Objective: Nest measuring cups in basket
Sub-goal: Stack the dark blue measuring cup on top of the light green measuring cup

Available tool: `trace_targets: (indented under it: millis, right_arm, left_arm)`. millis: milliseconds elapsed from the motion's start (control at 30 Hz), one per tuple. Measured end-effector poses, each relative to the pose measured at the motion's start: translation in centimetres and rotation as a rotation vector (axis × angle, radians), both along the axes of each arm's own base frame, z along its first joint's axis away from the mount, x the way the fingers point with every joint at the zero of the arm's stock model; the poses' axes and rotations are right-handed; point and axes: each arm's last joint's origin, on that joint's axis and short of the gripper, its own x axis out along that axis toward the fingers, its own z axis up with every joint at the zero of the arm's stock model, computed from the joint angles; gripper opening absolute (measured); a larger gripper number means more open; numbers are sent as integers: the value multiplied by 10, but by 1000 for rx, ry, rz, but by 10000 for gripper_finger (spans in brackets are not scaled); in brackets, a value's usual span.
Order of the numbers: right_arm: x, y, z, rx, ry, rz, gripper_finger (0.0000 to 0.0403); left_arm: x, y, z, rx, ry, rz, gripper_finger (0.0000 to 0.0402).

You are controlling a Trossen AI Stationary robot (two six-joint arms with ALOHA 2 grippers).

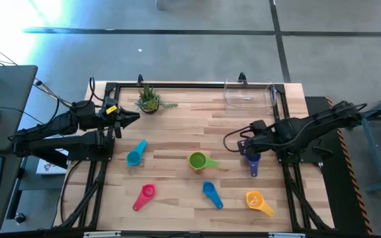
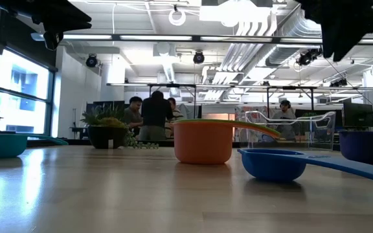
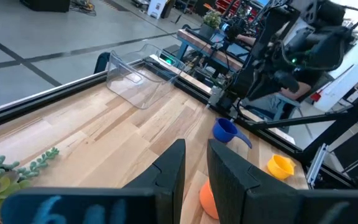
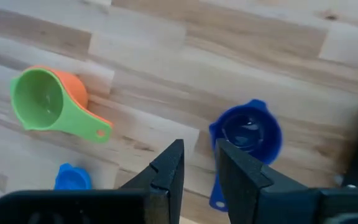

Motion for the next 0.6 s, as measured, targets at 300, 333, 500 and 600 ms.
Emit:
trace_targets:
  millis: [300,333,500,600]
  right_arm:
    - [12,7,-35,50,82,144,134]
    - [13,7,-39,48,101,144,139]
    - [15,9,-59,52,171,146,146]
    - [18,10,-69,58,212,172,146]
  left_arm:
    - [0,1,0,-3,-1,37,58]
    - [0,1,0,-1,-1,46,58]
    - [-1,2,0,3,0,70,58]
    - [-1,2,0,4,0,74,58]
